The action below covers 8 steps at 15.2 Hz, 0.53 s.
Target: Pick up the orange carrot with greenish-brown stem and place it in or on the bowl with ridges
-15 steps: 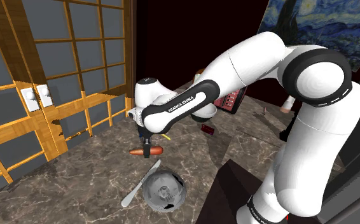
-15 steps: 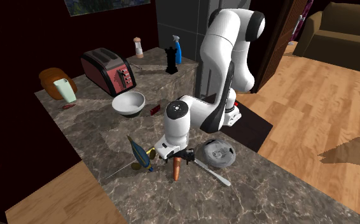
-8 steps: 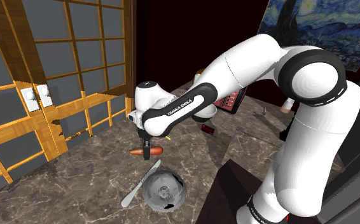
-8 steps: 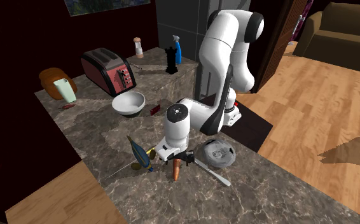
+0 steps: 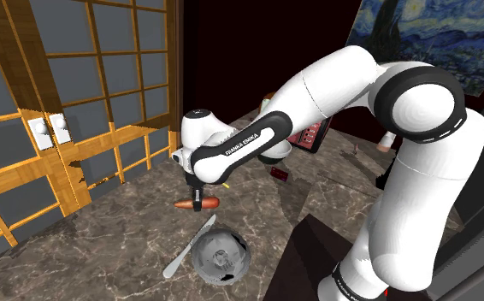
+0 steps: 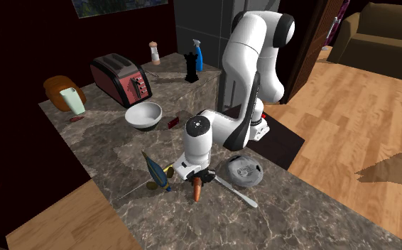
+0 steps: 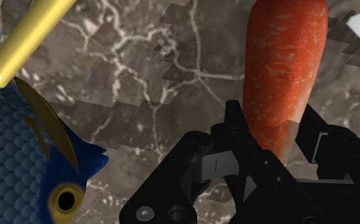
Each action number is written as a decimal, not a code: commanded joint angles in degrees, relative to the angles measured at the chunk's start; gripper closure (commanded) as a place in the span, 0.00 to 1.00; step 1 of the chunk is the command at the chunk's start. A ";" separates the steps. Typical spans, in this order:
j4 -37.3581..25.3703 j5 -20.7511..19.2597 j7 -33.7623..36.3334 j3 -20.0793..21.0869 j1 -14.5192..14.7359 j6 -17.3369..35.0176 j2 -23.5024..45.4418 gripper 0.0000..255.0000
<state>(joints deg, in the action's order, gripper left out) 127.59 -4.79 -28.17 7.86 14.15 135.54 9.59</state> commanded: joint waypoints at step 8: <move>-0.78 0.59 -0.48 0.14 -0.08 -2.84 -2.11 1.00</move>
<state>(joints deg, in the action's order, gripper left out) 126.89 -4.36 -28.55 7.95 14.08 133.43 8.14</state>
